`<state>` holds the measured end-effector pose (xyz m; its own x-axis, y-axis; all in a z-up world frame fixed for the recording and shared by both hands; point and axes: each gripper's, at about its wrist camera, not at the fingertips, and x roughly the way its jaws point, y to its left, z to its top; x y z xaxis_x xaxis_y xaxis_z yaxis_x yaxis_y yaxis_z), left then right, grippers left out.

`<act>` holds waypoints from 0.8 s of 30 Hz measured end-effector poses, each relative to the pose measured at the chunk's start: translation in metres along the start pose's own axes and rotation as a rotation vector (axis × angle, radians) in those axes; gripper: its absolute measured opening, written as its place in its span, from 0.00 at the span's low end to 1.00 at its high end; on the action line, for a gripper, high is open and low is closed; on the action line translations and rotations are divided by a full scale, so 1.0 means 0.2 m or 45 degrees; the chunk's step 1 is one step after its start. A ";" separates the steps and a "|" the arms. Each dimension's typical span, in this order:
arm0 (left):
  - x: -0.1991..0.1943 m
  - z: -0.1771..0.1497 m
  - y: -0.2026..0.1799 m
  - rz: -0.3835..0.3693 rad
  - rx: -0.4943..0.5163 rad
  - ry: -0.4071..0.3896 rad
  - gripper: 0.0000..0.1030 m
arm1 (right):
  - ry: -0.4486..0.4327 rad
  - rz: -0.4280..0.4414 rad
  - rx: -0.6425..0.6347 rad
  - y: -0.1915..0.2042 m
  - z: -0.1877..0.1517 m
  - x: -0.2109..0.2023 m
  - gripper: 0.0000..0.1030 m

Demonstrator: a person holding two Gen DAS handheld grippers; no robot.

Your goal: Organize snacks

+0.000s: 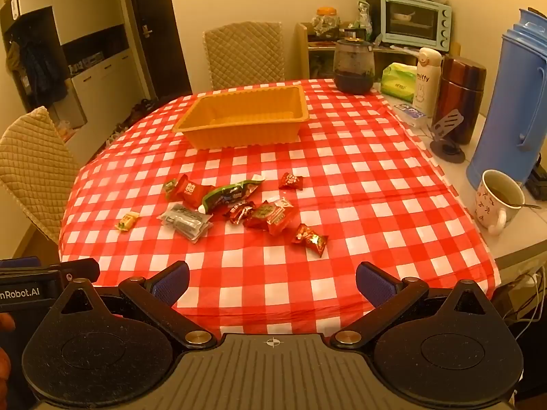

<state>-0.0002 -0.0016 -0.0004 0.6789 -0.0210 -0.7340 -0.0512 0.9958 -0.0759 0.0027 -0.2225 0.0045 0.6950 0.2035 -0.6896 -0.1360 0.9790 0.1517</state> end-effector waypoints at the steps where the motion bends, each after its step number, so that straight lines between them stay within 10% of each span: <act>1: 0.00 0.00 -0.01 -0.002 0.005 -0.001 1.00 | 0.002 0.000 0.001 0.00 0.00 0.00 1.00; 24: 0.00 0.01 0.01 -0.033 -0.020 0.001 1.00 | 0.004 0.009 0.011 -0.01 0.00 0.01 1.00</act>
<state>0.0008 0.0011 0.0007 0.6795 -0.0472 -0.7322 -0.0446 0.9934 -0.1055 0.0045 -0.2231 0.0034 0.6921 0.2106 -0.6904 -0.1349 0.9774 0.1629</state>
